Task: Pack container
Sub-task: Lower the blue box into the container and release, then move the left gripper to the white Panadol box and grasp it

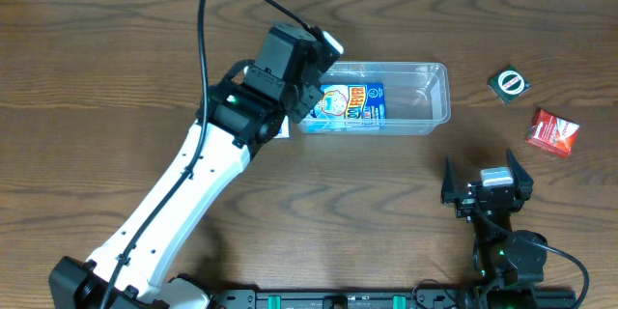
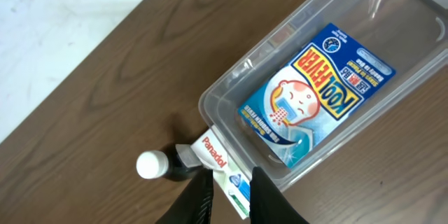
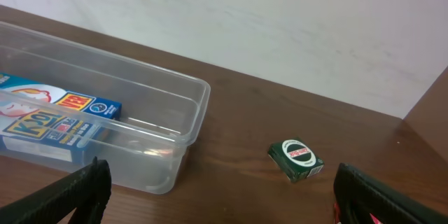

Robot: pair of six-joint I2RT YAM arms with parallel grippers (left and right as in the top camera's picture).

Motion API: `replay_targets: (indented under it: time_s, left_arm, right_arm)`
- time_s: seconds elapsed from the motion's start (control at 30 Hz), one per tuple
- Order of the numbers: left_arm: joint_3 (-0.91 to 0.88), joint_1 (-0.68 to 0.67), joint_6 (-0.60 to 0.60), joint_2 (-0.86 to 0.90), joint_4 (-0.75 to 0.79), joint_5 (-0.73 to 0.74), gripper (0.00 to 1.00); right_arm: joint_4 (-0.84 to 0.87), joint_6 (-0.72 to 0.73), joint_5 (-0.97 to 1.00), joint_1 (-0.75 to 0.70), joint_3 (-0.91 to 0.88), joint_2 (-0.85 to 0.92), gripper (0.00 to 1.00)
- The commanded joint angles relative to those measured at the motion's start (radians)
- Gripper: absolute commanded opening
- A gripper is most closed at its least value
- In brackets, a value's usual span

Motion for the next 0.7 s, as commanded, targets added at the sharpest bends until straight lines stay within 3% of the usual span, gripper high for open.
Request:
replay_targets:
  time_s: [0.0,0.17,0.27,0.4,0.47,0.53,0.67]
  left_arm:
    - [0.016,0.008,-0.045,-0.009,-0.005,-0.039,0.19]
    - [0.016,0.046,-0.324,-0.009,-0.019,-0.17,0.19]
    - [0.016,0.084,-0.522,-0.009,-0.084,-0.177,0.19]
    - [-0.004,0.135,-0.694,-0.007,-0.16,-0.176,0.19]
    - [-0.026,0.158,-0.755,-0.003,-0.171,-0.174,0.26]
    - [-0.053,0.172,-0.793,0.003,-0.167,-0.16,0.4]
    - [-0.079,0.175,-0.801,0.034,-0.14,-0.094,0.47]
  right_arm:
    - [-0.003,-0.013,0.0,-0.01,-0.003,-0.005,0.99]
    - [-0.003,-0.013,0.0,-0.01,-0.003,-0.005,0.99]
    - [-0.003,-0.013,0.0,-0.01,-0.003,-0.005,0.99]
    - [-0.003,-0.013,0.0,-0.01,-0.003,-0.005,0.99]
    - [-0.003,-0.013,0.0,-0.01,-0.003,-0.005,0.99]
    - [-0.003,-0.013,0.0,-0.01,-0.003,-0.005,0.99]
    - [-0.003,-0.013,0.0,-0.01,-0.003,-0.005,0.99]
